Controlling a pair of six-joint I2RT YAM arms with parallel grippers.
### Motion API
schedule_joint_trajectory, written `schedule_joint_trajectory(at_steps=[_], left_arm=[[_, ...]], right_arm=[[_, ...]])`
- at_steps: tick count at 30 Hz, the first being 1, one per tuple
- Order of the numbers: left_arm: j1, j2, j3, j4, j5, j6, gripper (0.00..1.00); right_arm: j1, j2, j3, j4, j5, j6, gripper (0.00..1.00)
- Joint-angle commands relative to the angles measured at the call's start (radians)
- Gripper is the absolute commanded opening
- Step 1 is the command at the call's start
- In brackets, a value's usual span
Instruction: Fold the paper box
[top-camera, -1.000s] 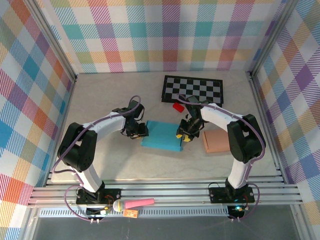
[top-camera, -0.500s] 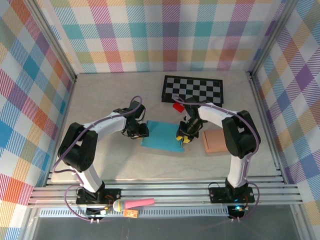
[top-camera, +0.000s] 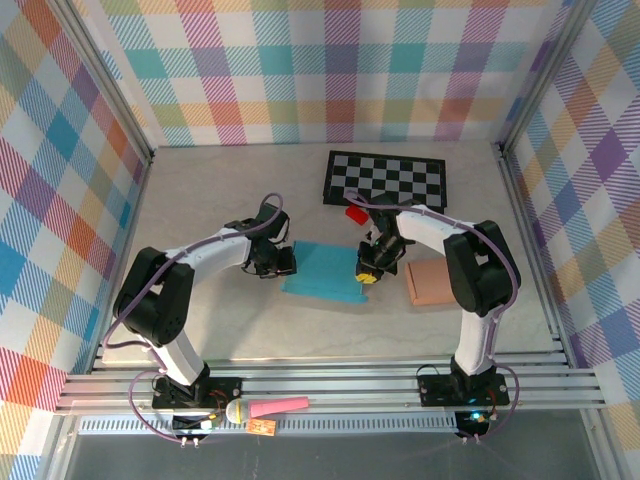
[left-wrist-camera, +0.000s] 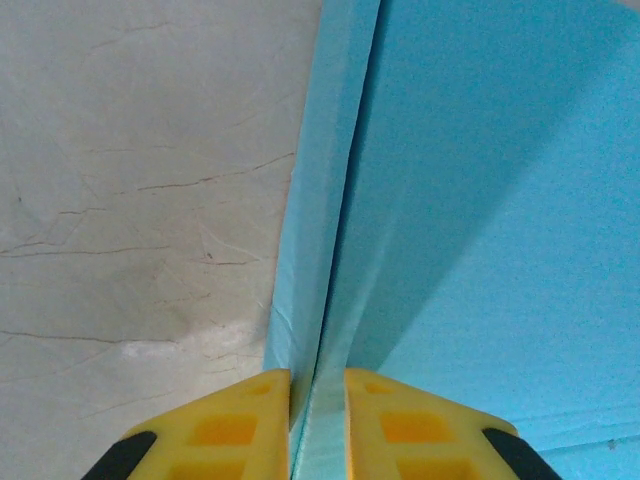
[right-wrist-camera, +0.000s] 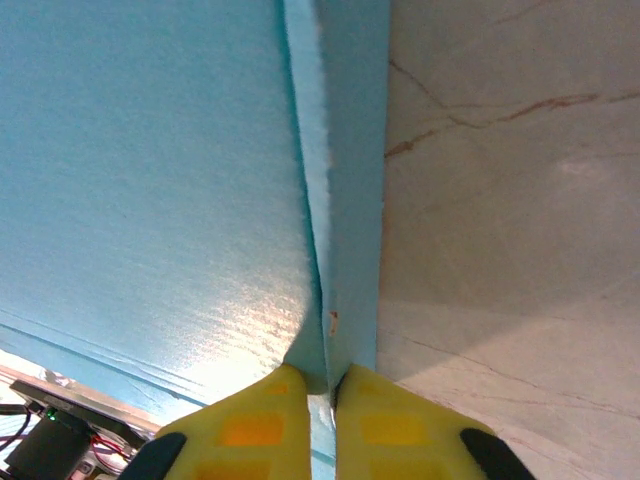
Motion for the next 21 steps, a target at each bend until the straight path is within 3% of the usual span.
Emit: schedule_joint_trajectory(at_steps=[1, 7, 14, 21], left_arm=[[-0.021, 0.003, -0.034, 0.048, 0.058, -0.01, 0.17], [-0.025, -0.043, -0.073, 0.031, 0.05, -0.033, 0.13], [-0.033, -0.1, -0.141, 0.062, 0.061, -0.052, 0.1], [-0.035, -0.13, -0.184, 0.084, 0.055, -0.073, 0.09]], right_arm=[[0.01, 0.053, -0.005, 0.039, -0.003, -0.01, 0.08], [0.008, 0.017, -0.015, 0.031, 0.011, -0.053, 0.09], [-0.02, -0.045, -0.02, 0.052, -0.008, -0.173, 0.45], [-0.055, -0.058, -0.023, 0.09, -0.028, -0.248, 0.63]])
